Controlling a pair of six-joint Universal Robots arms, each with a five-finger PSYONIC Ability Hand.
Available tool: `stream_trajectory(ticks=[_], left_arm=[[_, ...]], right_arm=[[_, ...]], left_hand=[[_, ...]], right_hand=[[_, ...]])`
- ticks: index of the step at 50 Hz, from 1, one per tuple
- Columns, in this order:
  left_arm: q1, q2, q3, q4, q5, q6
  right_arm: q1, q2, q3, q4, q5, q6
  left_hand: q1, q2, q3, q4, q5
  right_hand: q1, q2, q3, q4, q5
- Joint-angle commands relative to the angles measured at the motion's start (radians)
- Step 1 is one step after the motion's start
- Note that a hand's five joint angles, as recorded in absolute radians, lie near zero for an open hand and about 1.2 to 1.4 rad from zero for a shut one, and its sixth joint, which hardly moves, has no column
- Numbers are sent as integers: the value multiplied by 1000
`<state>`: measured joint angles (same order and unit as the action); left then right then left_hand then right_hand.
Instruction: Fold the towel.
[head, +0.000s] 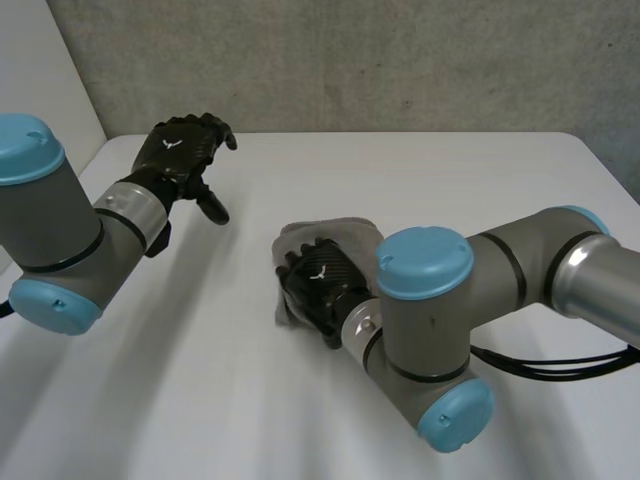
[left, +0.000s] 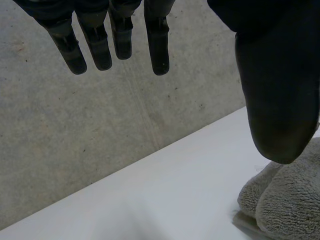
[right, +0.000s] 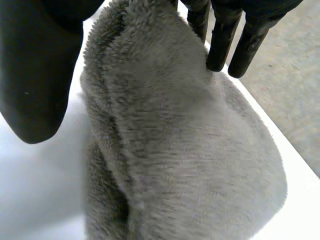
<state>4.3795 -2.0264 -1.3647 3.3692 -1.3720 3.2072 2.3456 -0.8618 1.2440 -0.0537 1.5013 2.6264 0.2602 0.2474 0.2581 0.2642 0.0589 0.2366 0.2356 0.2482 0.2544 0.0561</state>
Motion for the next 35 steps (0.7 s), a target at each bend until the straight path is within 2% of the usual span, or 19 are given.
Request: stream_trajectory(ticks=[1,8,14,20,26,35], left_arm=[[-37,-43,65,7,-13,-15],[-80,-91,133,4,-59,-64],[-160,-141,153,-11,-64,-86],[-228,-196,121,-42,-108,-78],[-232,-262,87,-53,-171,-63],[-227,-311,81,-56,-180,-9]], right_arm=[[-66,-146,63,-3,13,102],[-134,-276,124,3,10,240],[-175,-286,135,3,10,276],[-226,-211,118,-2,10,294],[-244,-106,82,0,7,372],[-244,23,42,5,-12,405]], left_hand=[[-35,-22,-33,-39,-8],[-32,-19,-30,-36,-5],[-29,-16,-27,-33,-2],[-29,-16,-27,-33,-2],[-26,-13,-24,-30,1],[-26,-13,-24,-30,1]], right_hand=[[-62,-61,-74,-80,-56],[-62,-61,-74,-80,-56],[-62,-61,-74,-80,-56],[-62,-61,-74,-80,-56],[-62,-61,-74,-80,-56],[-62,-61,-74,-80,-56]])
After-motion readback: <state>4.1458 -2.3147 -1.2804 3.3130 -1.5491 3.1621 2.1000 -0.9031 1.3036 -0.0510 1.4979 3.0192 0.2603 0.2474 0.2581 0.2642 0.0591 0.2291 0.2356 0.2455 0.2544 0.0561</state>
